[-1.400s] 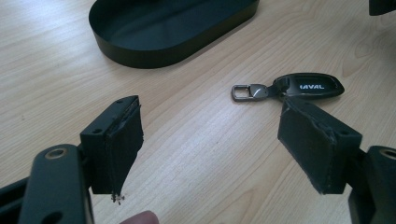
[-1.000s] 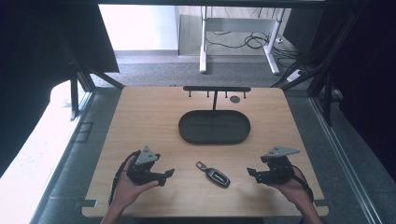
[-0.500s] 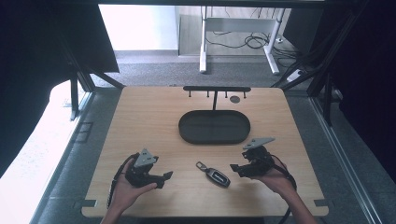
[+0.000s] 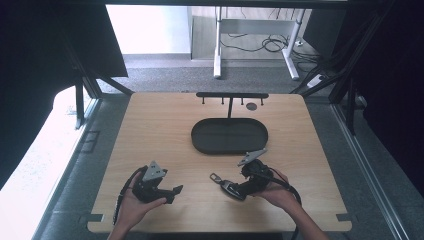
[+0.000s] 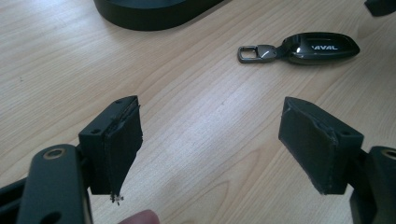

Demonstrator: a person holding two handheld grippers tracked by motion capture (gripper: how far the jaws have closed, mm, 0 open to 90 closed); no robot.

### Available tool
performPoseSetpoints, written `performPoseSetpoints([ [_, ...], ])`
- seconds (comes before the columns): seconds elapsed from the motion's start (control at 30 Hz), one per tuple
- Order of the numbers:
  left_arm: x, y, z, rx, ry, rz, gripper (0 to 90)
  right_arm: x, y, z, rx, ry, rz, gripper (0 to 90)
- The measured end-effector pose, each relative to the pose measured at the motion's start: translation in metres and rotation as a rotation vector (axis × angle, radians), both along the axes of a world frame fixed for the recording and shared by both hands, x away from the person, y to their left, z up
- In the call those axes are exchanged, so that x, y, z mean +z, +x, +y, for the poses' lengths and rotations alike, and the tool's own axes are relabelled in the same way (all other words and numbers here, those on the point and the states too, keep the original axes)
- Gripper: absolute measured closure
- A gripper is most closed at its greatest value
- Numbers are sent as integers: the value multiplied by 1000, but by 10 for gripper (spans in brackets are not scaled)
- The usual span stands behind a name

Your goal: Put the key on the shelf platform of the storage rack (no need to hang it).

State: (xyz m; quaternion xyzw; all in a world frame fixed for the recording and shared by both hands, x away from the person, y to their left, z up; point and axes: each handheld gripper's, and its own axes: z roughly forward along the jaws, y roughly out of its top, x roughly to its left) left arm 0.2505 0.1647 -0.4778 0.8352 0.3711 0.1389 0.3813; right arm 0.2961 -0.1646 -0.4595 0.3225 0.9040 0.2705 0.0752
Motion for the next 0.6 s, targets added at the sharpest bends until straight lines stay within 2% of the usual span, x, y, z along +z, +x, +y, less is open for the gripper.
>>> performPoseSetpoints([
  [0.3,-1,-1,1,7,4,1,221,-16,5,17,24,-56,37,332],
  [0.6,-2,-1,0,5,9,5,220,-25,8,28,36,-99,41,317],
])
